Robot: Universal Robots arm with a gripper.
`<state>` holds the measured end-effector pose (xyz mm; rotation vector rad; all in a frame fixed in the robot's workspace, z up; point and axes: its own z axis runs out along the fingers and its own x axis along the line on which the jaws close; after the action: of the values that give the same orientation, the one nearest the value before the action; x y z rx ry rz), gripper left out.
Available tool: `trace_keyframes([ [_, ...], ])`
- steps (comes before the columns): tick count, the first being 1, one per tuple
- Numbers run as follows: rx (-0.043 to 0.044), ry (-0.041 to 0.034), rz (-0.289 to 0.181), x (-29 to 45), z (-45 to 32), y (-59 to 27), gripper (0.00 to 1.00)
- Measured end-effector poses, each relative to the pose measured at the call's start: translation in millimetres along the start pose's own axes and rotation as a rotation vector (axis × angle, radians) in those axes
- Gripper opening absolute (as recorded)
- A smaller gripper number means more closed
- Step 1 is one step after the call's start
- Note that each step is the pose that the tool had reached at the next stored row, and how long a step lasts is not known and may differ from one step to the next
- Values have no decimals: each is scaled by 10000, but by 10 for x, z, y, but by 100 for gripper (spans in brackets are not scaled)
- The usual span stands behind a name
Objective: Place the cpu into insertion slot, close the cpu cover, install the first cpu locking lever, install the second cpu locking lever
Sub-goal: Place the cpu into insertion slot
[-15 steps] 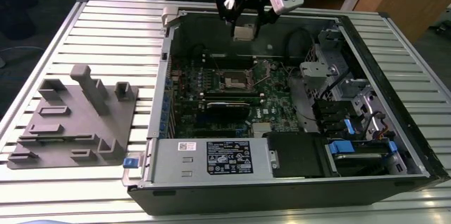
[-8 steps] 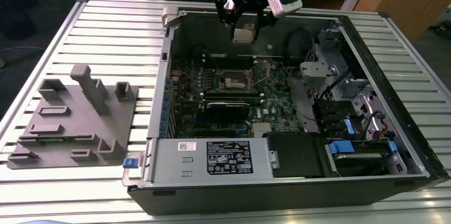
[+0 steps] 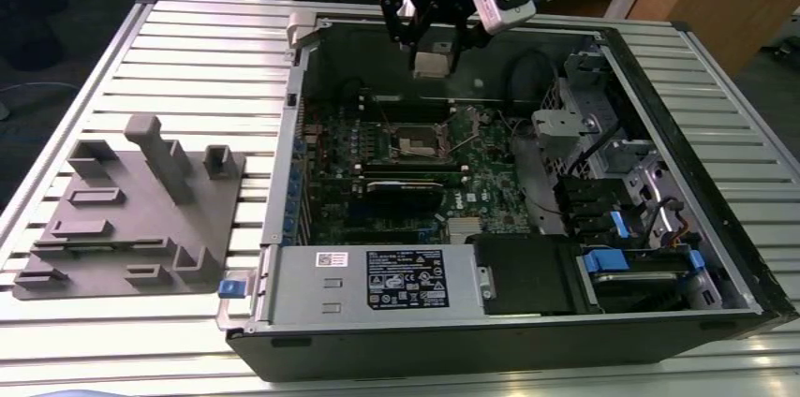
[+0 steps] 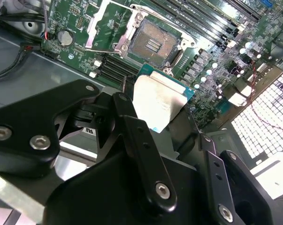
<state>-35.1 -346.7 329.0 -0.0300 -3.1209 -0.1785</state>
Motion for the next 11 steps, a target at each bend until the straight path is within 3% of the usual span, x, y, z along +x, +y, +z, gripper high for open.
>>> trace_keyframes([
  [11, -22, -2, 0, -1, 69, -8, 54],
])
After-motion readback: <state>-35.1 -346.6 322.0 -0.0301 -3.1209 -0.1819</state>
